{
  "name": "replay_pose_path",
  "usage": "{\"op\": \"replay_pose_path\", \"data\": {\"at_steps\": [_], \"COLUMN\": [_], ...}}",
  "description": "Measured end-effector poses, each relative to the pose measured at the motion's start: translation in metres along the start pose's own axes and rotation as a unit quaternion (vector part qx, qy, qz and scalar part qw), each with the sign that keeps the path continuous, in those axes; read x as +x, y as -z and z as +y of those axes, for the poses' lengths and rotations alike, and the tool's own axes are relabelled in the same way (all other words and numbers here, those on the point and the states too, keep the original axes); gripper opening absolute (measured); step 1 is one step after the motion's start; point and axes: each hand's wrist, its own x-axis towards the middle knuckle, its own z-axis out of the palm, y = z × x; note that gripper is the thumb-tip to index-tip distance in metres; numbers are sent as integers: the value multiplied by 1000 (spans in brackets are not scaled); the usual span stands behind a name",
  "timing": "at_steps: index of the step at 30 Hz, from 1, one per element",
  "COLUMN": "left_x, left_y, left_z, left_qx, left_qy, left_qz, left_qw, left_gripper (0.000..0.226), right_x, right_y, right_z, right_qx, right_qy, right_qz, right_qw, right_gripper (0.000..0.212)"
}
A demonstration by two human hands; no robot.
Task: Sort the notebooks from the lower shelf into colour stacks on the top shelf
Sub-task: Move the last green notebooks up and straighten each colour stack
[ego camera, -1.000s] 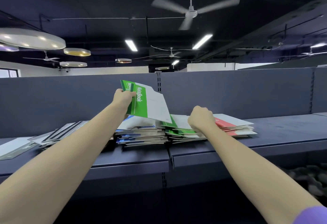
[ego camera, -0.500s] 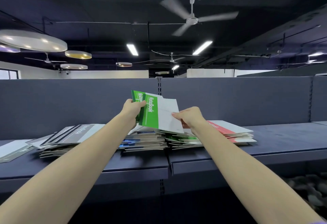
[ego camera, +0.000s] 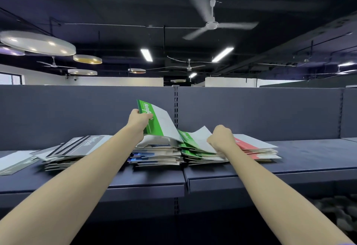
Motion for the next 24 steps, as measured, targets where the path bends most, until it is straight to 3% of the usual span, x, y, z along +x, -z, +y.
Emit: {"op": "replay_pose_path", "data": {"at_steps": [4,10,12,14,17,21,24], "left_x": [0,-2,-4,-7,-12,-17,-16], "left_y": [4,4,2,-3,-11,-16,-12], "left_z": [2,11,12,12,9,6,5], "left_qx": [-13,-52,-47,-47,-36,-32,-30], "left_qy": [-5,2,2,1,-3,-3,-8], "left_qz": [4,2,-7,-21,-40,-52,-51], "left_qw": [1000,999,999,999,999,998,998], "left_gripper": [25,23,23,23,25,27,27], "right_x": [0,-4,-7,-10,-18,-15,-8], "right_y": [-1,-3,-2,-1,6,1,2], "right_z": [0,-10,-18,-28,-46,-52,-47], "right_qx": [-25,-43,13,153,330,368,377], "right_qy": [10,41,45,37,3,-5,-48], "right_qz": [15,-48,-61,-55,-92,-108,-83], "right_qw": [1000,997,997,986,940,924,921], "right_gripper": [9,19,22,31,46,28,31]}}
